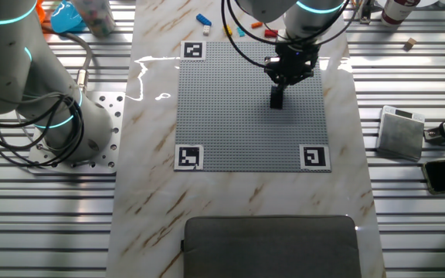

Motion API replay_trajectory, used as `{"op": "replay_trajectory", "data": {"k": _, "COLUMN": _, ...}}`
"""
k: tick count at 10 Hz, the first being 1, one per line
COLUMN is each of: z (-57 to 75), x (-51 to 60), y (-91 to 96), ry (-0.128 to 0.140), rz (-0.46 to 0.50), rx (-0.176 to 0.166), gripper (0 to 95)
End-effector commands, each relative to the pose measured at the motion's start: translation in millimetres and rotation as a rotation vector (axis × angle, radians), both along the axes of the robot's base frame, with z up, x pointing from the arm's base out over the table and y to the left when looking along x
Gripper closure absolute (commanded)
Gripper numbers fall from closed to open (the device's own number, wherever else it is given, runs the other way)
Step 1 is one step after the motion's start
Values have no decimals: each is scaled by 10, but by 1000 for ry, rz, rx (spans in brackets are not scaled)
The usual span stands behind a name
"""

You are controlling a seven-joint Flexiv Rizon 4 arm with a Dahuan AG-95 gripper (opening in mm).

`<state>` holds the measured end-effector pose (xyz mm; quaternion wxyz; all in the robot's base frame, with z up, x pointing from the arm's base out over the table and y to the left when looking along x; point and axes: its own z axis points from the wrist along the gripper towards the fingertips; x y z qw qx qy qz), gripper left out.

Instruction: Build with small Lego blocks

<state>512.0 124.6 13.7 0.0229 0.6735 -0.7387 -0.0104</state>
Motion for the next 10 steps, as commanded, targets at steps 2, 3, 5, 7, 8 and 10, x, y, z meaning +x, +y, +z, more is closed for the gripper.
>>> {"op": "replay_trajectory", "data": {"k": 2, "z": 6, "x": -27, "y": 17, "ry": 1, "rz": -3, "rx": -2, "gripper": 950}}
{"op": "replay_trajectory", "data": {"k": 3, "z": 26, "x": -34, "y": 25, "ry": 2, "rz": -5, "rx": -5, "gripper": 950}}
{"op": "replay_trajectory", "data": {"k": 5, "z": 30, "x": -34, "y": 20, "ry": 1, "rz": -4, "rx": -4, "gripper": 950}}
{"op": "replay_trajectory", "data": {"k": 7, "z": 47, "x": -37, "y": -14, "ry": 0, "rz": -10, "rx": -8, "gripper": 950}}
{"op": "replay_trajectory", "data": {"k": 8, "z": 55, "x": -37, "y": -49, "ry": 0, "rz": -16, "rx": -10, "gripper": 950}}
{"op": "replay_trajectory", "data": {"k": 10, "z": 70, "x": -37, "y": -134, "ry": 0, "rz": -14, "rx": -17, "gripper": 950}}
